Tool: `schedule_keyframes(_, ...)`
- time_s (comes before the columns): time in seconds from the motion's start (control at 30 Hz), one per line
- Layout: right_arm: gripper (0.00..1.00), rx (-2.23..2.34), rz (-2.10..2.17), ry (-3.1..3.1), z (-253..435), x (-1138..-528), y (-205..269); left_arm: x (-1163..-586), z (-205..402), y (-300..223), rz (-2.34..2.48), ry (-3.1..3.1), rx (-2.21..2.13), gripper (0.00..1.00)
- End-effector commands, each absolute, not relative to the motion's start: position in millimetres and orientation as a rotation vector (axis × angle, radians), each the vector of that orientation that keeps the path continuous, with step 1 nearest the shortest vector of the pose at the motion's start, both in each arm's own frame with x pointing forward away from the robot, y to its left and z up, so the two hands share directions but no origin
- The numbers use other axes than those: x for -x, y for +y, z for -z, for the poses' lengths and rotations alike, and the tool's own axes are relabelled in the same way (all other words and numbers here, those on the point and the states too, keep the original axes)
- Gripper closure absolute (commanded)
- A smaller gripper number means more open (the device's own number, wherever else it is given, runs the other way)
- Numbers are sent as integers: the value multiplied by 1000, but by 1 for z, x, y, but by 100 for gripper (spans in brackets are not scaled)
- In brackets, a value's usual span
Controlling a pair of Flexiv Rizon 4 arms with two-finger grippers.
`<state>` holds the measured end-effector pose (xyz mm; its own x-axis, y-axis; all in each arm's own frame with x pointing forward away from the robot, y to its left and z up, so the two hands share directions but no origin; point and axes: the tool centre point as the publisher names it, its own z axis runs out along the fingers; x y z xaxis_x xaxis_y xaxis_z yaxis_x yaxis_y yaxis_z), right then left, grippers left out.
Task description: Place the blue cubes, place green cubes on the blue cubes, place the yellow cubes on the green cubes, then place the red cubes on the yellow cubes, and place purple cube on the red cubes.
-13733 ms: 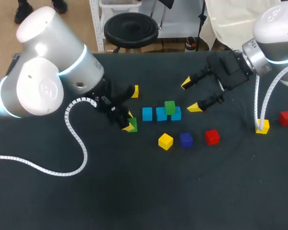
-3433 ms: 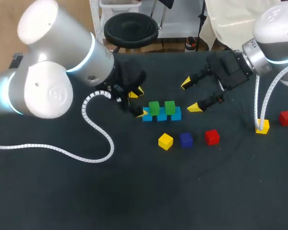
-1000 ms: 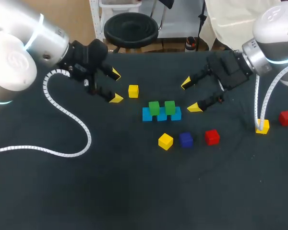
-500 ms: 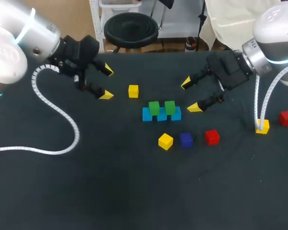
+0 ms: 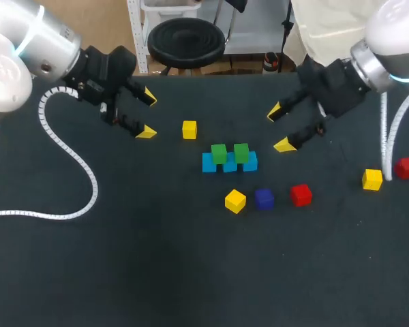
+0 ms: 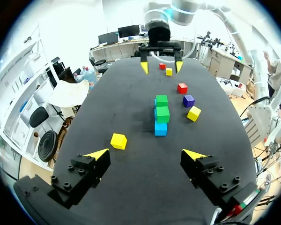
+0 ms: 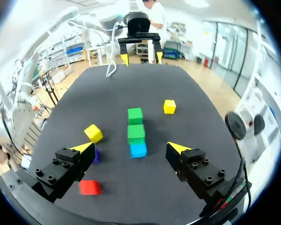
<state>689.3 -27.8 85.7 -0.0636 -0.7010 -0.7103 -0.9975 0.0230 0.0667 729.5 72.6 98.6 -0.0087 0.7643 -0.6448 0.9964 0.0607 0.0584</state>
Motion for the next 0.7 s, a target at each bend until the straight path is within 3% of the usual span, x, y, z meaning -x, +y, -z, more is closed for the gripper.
schedule_keyframes(0.03,0,1655,-578,1972,-104,-621,-27,-731,-99,73,582,1825,-1757,0)
schedule_keyframes(0.23,0,1613,-549,2056,-95,-607,0,-731,-99,73,582,1825,-1757,0)
schedule_keyframes(0.7,0,1613,-549,2056,-95,-607,0,-731,-99,73,582,1825,-1757,0)
